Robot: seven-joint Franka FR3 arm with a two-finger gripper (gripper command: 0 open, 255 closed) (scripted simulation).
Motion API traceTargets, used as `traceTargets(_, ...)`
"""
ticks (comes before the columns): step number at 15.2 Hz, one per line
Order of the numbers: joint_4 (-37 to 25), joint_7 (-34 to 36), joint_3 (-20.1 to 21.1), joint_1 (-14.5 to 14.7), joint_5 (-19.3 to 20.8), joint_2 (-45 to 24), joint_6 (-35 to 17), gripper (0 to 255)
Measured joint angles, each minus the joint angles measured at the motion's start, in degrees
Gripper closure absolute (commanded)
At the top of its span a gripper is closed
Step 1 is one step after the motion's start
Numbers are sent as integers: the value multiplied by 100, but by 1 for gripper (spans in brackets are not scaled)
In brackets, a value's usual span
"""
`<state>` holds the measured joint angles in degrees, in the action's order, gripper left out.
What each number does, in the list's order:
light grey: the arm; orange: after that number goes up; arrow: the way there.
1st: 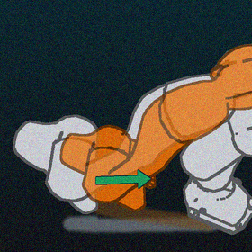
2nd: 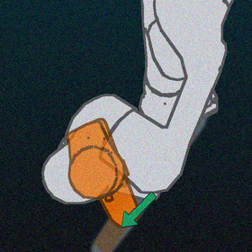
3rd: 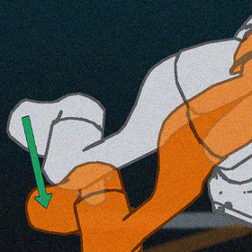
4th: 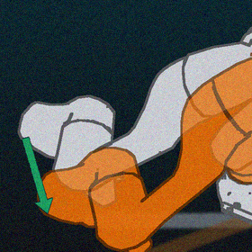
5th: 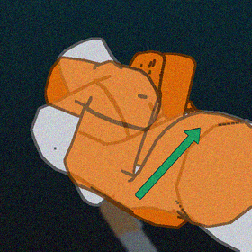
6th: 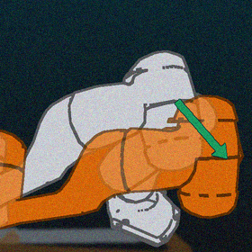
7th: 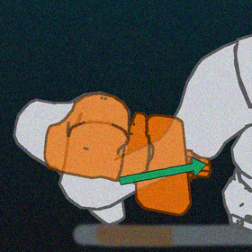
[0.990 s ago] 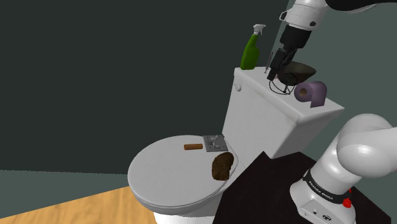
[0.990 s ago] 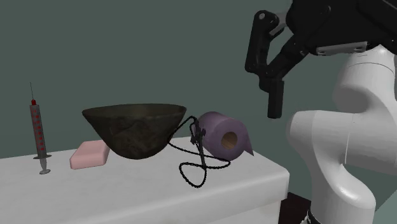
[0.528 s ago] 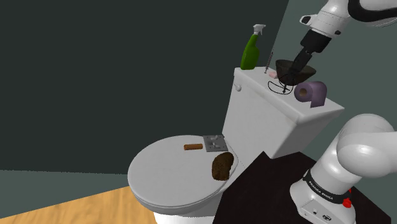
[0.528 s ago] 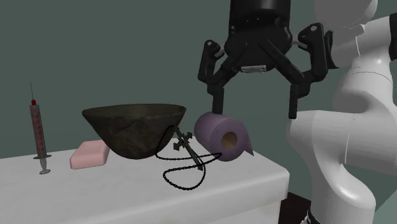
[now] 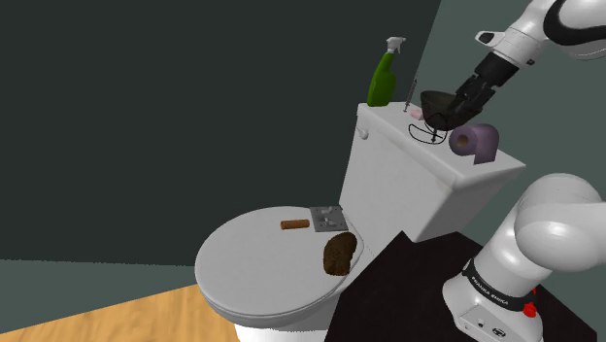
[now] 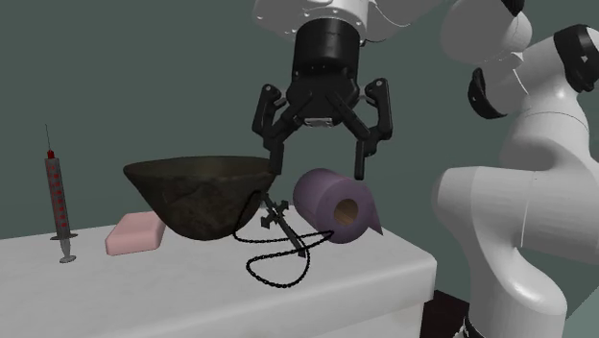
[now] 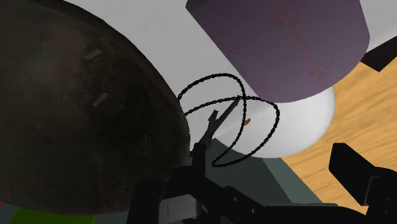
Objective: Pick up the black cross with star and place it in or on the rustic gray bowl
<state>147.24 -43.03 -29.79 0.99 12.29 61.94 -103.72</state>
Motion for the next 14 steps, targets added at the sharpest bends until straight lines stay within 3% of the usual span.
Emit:
traceTargets(5, 366, -159, -41, -156, -463, -45, -381, 0)
traceTargets(7, 444, -228, -15, -224, -210, -175, -537, 0)
traceTargets(12, 472, -250, 6, -265, -123, -193, -563, 0)
traceTargets(13, 473, -252, 6, -267, -122, -194, -564, 255)
traceTargets(14, 472, -254, 2, -270, -117, -196, -566, 255)
